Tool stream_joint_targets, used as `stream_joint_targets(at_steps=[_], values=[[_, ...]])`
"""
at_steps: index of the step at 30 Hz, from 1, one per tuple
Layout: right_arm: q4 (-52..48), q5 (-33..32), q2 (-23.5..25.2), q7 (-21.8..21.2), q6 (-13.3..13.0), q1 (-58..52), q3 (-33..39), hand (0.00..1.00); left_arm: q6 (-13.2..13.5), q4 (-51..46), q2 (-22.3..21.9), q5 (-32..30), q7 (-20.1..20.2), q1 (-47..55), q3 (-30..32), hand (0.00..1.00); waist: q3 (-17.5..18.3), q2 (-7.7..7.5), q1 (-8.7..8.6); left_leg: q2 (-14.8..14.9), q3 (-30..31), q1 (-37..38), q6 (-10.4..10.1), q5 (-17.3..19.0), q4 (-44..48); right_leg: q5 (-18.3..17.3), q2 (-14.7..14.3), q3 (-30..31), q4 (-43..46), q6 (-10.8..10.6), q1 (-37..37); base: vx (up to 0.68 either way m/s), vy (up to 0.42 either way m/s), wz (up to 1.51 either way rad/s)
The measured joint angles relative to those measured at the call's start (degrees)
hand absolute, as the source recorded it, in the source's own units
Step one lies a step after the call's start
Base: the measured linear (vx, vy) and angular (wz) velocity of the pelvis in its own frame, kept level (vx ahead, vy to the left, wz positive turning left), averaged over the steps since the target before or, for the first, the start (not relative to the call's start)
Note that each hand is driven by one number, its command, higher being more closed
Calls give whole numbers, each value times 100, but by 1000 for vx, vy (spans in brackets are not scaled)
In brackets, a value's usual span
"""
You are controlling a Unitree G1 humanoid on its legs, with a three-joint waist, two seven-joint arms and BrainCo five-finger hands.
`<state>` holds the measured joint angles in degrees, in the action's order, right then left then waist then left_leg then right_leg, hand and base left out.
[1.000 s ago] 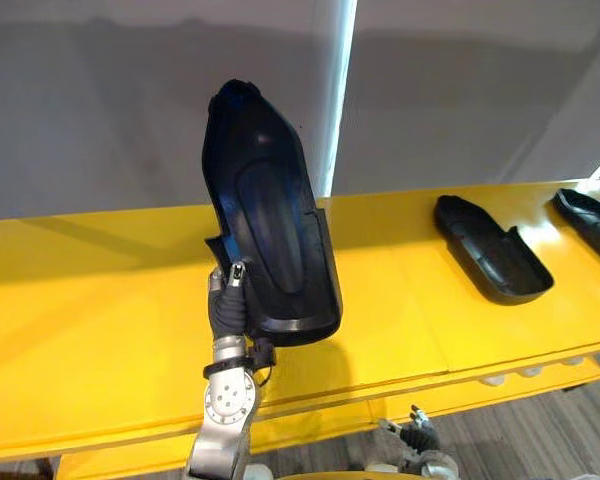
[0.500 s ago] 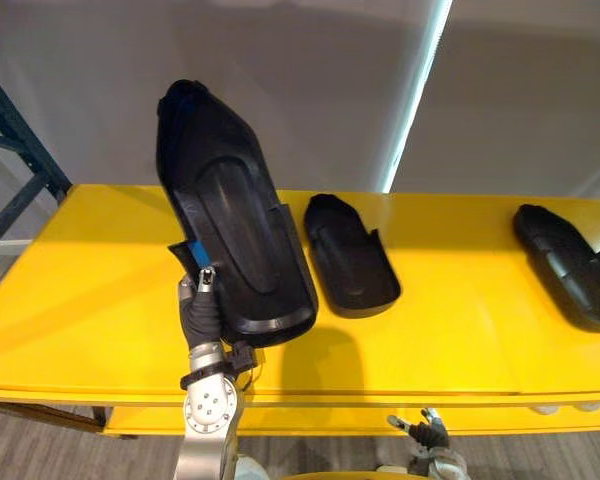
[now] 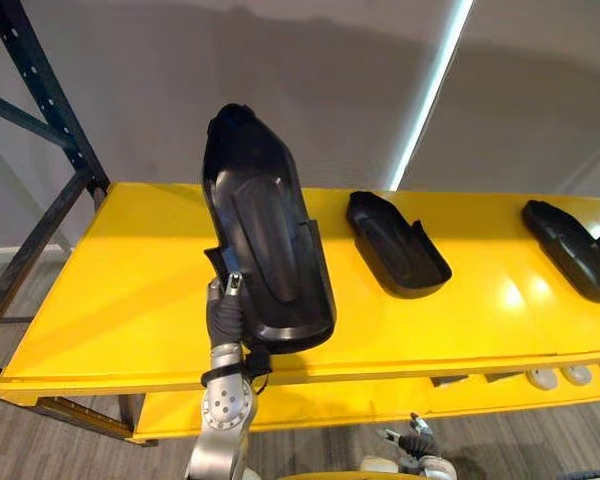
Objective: Walk over and take plastic housings, then place them on the shelf
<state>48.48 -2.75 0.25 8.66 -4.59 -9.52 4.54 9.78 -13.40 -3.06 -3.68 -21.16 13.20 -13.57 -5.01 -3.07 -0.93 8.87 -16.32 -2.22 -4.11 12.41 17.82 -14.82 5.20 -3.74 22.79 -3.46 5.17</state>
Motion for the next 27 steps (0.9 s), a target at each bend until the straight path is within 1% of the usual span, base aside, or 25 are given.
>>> stream_joint_targets(at_steps=[1,3,5,7,9,10,12,16,19,23,27], values=[[-18,-75,-38,4,-13,-19,34,0,-48,3,-24,-106,47,-8,-68,100,-24,52,0,-31,63,14,-14,-65,-84,61,-15,-70,-131,37,-74,-46,31,32],[-30,-119,-33,3,-10,-92,39,0,-50,1,-22,-209,133,-32,-116,100,15,90,12,-37,140,104,-49,-203,-229,123,-8,-191,-254,57,-181,37,-20,29],[-39,-117,13,-2,7,-116,47,0,-50,1,-21,-219,162,-45,-122,100,51,51,29,18,192,145,-100,-282,-308,203,-60,-290,-406,109,-322,55,-47,22],[-40,-118,96,0,7,-119,124,0,-51,0,-17,-222,216,-44,-63,100,106,4,58,96,161,212,-127,-341,-418,363,-170,-289,-681,159,-437,41,-35,-4],[-43,-118,130,0,7,-109,118,0,-55,1,-10,-222,222,-43,24,100,141,-21,92,131,53,288,-143,-397,-536,500,-225,-212,-870,169,-484,0,4,-28],[-46,-116,146,0,7,-129,115,0,-56,0,-11,-225,214,-40,75,100,192,-31,143,150,-72,319,-137,-417,-605,600,-263,-109,-1032,167,-495,-17,30,-42],[-46,-115,149,0,8,-129,102,0,-56,0,-6,-230,211,-31,91,100,203,-33,189,217,-254,361,-137,-418,-643,753,-313,58,-1223,158,-508,-30,28,-47],[-57,-109,140,-3,6,-169,-22,0,-84,1,-3,-371,216,63,256,100,233,-68,164,220,-553,406,-111,-435,-785,1086,-341,367,-1651,104,-553,-88,45,-44],[-56,-42,139,-9,11,-297,-41,0,-130,1,19,-418,216,65,344,100,264,-97,168,217,-659,454,-103,-426,-819,1191,-342,421,-1793,92,-603,-52,24,-21],[-64,76,87,-43,10,-395,-112,0,-339,106,166,-663,206,15,752,100,466,-65,153,206,-774,502,-106,-428,-891,1279,-353,553,-1913,77,-599,-16,0,-14],[-63,138,80,-144,13,-439,-111,0,-536,424,275,-848,74,-342,1182,100,543,-46,158,199,-772,505,-110,-433,-904,1299,-350,561,-1938,73,-607,0,0,0]])
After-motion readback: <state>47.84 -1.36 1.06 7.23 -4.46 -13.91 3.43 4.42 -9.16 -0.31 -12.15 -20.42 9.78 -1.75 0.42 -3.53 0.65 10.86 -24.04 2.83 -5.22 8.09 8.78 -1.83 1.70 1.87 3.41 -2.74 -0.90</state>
